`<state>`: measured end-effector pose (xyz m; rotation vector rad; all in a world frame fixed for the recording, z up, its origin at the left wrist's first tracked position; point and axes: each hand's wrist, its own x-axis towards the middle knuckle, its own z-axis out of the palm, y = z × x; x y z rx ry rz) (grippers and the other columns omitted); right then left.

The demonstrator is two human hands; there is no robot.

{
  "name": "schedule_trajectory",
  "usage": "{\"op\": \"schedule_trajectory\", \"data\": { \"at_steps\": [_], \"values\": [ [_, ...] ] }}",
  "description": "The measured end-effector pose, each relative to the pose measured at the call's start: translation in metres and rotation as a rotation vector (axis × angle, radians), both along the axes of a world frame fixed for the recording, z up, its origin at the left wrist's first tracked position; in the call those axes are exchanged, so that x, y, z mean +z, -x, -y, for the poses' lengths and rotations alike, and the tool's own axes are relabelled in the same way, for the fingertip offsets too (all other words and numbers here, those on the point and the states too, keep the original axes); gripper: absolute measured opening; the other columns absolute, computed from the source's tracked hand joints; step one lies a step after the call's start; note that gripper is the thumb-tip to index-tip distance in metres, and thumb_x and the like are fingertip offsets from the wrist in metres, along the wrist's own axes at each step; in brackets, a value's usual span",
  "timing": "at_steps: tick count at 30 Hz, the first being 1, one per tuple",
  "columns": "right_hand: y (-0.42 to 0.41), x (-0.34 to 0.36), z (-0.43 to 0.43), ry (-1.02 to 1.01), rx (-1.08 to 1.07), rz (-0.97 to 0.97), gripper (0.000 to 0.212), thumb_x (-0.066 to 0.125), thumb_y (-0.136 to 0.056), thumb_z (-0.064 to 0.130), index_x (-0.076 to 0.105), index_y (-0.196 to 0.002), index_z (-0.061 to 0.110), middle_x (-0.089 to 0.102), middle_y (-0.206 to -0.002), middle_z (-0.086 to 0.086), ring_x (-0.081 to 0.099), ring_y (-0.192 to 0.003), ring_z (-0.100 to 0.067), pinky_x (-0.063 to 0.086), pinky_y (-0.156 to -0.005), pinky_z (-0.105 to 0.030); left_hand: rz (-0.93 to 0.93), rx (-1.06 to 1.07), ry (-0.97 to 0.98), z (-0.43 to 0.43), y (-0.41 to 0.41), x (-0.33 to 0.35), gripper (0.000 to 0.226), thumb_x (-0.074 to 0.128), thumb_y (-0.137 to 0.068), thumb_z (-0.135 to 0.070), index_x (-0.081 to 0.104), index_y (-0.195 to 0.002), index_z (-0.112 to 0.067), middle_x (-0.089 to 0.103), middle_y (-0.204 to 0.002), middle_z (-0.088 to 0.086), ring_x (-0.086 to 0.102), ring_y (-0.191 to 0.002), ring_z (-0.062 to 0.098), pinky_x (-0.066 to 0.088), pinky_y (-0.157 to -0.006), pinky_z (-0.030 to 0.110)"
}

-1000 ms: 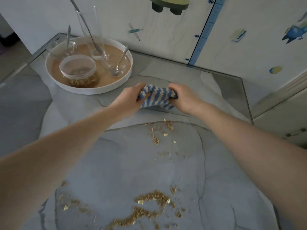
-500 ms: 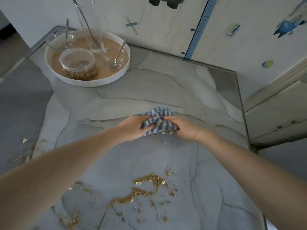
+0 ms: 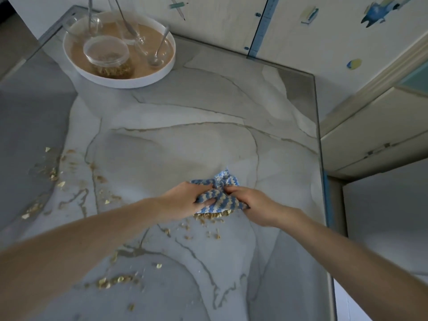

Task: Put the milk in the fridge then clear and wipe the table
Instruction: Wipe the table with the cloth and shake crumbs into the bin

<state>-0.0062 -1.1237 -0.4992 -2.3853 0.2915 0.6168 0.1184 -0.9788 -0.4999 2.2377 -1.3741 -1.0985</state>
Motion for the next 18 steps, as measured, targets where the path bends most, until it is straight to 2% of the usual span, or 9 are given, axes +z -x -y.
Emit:
{"op": "schedule_trajectory", "data": {
  "at_steps": [3,5,7,10,12,14,16,18],
  "values": [
    [0.017,0.008,-0.008,0.003,-0.006,-0.034,0.04,0.04,-0.088,-0.004,0.055,-0.122,0.01,0.054,-0.131,-0.001,0.048,-0.123,-0.017,0.034,-0.092,-0.016,-0.127,0.052,0.005,-0.012,0.019,-0.003,0.039,0.043,-0.094,-0.039,0.048,-0.131,-0.026,0.066,-0.102,-0.001,0.059,-0.095,0.015,0.04,-0.079,0.021],
    [0.026,0.013,-0.011,0.022,-0.003,-0.115,0.035,0.04,-0.089,0.0,0.057,-0.119,0.008,0.058,-0.125,-0.007,0.052,-0.116,-0.021,0.038,-0.093,-0.026,-0.199,0.056,0.004,-0.02,0.032,-0.003,0.034,0.044,-0.094,-0.038,0.053,-0.125,-0.026,0.065,-0.113,0.001,0.059,-0.106,0.017,0.044,-0.089,0.026],
    [0.034,0.016,-0.011,0.038,-0.012,-0.191,0.028,0.042,-0.088,0.002,0.06,-0.109,0.004,0.063,-0.114,-0.014,0.056,-0.105,-0.024,0.04,-0.081,-0.029,-0.287,0.048,-0.016,-0.026,0.041,-0.001,0.03,0.044,-0.094,-0.039,0.056,-0.119,-0.026,0.065,-0.112,0.001,0.059,-0.105,0.017,0.044,-0.091,0.029],
    [0.038,0.031,-0.006,0.004,-0.099,-0.183,0.02,0.048,-0.083,-0.001,0.061,-0.098,0.0,0.066,-0.098,-0.016,0.058,-0.088,-0.02,0.036,-0.067,-0.026,-0.428,0.103,0.038,-0.029,0.045,0.009,0.016,0.044,-0.093,-0.041,0.058,-0.094,-0.033,0.067,-0.094,-0.002,0.062,-0.092,0.016,0.047,-0.083,0.029],
    [0.035,0.048,-0.002,-0.056,-0.195,-0.098,0.01,0.053,-0.081,-0.001,0.061,-0.086,-0.001,0.063,-0.082,-0.014,0.054,-0.076,-0.016,0.036,-0.066,-0.026,-0.496,0.201,0.12,-0.029,0.041,0.019,0.014,0.047,-0.092,-0.039,0.056,-0.083,-0.034,0.063,-0.081,-0.006,0.059,-0.077,0.009,0.045,-0.071,0.022],
    [0.025,0.066,-0.001,-0.137,-0.277,-0.014,0.001,0.057,-0.079,-0.002,0.058,-0.078,-0.001,0.056,-0.072,-0.009,0.05,-0.069,-0.014,0.038,-0.067,-0.027,-0.597,0.312,0.216,-0.032,0.032,0.031,0.011,0.051,-0.091,-0.033,0.058,-0.083,-0.033,0.061,-0.073,-0.014,0.056,-0.064,-0.005,0.042,-0.062,0.009],
    [0.013,0.081,-0.003,-0.236,-0.343,0.02,0.009,0.062,-0.078,-0.002,0.06,-0.087,-0.003,0.057,-0.077,-0.009,0.053,-0.073,-0.015,0.042,-0.071,-0.029,-0.759,0.419,0.287,-0.036,0.021,0.042,0.005,0.055,-0.088,-0.029,0.061,-0.087,-0.028,0.063,-0.075,-0.017,0.06,-0.067,-0.008,0.045,-0.064,0.007],
    [-0.004,0.09,-0.007,-0.336,-0.38,0.02,0.015,0.066,-0.078,0.003,0.062,-0.092,0.002,0.061,-0.083,-0.007,0.058,-0.078,-0.014,0.046,-0.076,-0.028,-0.898,0.504,0.349,-0.043,0.006,0.05,0.019,0.059,-0.077,-0.034,0.062,-0.093,-0.023,0.069,-0.086,-0.011,0.066,-0.083,0.002,0.052,-0.075,0.015]
  ]
}}
